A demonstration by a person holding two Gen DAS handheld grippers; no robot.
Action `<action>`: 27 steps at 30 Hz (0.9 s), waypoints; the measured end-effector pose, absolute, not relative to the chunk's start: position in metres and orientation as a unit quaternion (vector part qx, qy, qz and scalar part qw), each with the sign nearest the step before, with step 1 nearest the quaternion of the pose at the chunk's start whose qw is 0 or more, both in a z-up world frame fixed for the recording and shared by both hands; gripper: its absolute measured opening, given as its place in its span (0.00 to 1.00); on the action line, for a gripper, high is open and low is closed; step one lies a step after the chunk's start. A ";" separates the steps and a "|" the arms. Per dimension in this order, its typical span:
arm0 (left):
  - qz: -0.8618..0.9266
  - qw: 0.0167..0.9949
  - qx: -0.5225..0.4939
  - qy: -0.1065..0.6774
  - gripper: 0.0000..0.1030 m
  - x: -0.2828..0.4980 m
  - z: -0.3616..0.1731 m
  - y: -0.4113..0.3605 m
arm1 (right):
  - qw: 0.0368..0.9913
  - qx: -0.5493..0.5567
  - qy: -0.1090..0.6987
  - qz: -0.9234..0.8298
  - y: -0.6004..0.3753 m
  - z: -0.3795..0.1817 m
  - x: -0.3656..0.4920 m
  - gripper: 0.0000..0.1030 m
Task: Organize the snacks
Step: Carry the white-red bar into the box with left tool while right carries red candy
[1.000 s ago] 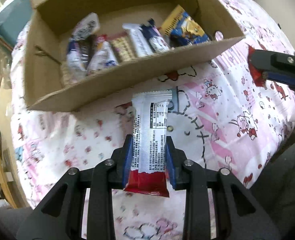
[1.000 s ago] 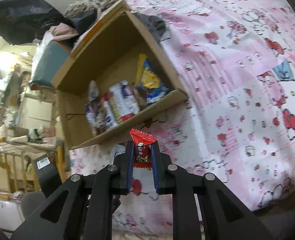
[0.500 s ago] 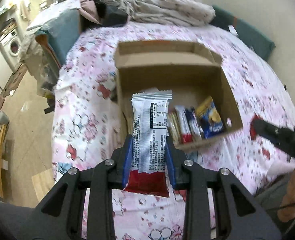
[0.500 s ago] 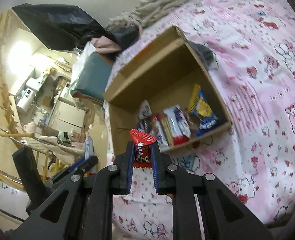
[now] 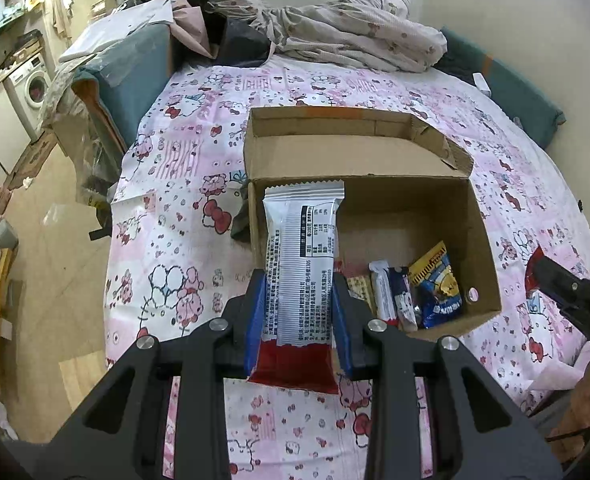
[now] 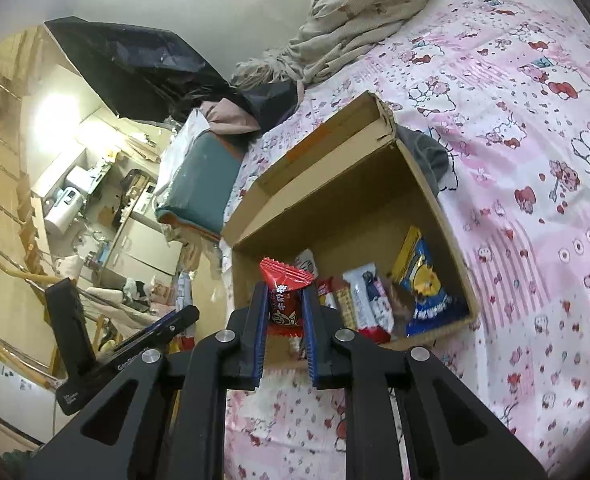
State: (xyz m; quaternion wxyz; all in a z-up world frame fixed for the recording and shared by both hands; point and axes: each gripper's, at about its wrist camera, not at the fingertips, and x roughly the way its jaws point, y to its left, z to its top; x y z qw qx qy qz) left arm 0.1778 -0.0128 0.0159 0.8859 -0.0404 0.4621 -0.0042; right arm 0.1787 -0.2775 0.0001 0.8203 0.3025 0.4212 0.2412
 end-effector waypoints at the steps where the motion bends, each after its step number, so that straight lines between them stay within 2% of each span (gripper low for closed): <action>1: -0.005 0.886 -0.039 0.462 0.26 0.181 0.014 -0.014 | 0.821 0.302 0.422 0.239 -0.277 -0.001 0.181 0.17; 19: -0.020 0.894 0.015 0.448 0.26 0.216 -0.030 -0.047 | 0.813 0.254 0.483 0.204 -0.259 -0.045 0.223 0.17; 27: -0.022 0.884 -0.013 0.467 0.26 0.224 -0.045 -0.042 | 0.805 0.243 0.506 0.191 -0.255 -0.058 0.226 0.17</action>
